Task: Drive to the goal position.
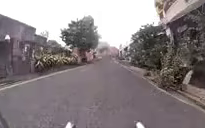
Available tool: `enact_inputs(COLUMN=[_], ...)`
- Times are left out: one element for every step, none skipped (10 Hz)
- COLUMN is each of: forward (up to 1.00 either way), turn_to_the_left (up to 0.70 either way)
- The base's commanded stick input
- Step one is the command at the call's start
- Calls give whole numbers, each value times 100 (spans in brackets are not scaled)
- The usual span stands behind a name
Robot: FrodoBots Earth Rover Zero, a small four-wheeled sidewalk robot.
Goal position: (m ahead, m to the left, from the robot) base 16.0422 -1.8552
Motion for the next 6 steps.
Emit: enact_inputs(forward=[70, 70, 70, 70, 70, 70], turn_to_the_left=[0, 0, 0, 0, 0, 0])
